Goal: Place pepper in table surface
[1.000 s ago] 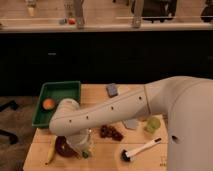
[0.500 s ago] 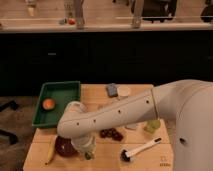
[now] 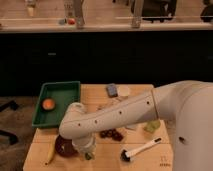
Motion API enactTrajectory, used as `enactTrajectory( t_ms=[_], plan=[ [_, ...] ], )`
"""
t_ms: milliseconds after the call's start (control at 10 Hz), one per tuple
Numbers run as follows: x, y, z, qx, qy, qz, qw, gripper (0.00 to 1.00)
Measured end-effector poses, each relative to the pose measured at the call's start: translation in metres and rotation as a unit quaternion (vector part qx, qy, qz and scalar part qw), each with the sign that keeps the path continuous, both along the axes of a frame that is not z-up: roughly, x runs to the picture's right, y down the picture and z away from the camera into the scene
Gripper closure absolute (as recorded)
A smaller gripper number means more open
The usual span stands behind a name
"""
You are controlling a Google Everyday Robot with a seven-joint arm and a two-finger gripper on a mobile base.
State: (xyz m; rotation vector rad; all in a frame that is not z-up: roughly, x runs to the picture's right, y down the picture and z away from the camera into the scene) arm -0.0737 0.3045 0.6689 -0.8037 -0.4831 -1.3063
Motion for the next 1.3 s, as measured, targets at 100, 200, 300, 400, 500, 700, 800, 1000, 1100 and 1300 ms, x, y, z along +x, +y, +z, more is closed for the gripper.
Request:
enactTrajectory(
  t_ms=[100,200,300,400,500,700,800,1000,1100,1300],
  plan=[
    [0.0,0.002,0.002,-0.002,-0.001,0.0,1.0,1.0],
    [0.0,0.004,0.005,-0.004,-0.002,0.0,1.0,1.0],
    [0.001,0.006,0.008,-0.006,-0.003,0.001,1.0,1.0],
    [0.002,0.007,0.009,-0.007,-0.004,0.002,1.0,1.0],
    [0.003,0.008,0.01,-0.009,-0.004,0.003,0.9999,1.0],
    [0.005,0.011,0.013,-0.012,-0.004,0.004,0.9999,1.0],
    [0.005,0.012,0.014,-0.013,-0.005,0.004,0.9999,1.0],
    [0.007,0.014,0.016,-0.015,-0.005,0.006,0.9999,1.0],
    [0.01,0.015,0.017,-0.016,-0.004,0.007,0.9998,1.0],
    [0.017,0.018,0.02,-0.019,-0.003,0.012,0.9997,1.0]
  ],
)
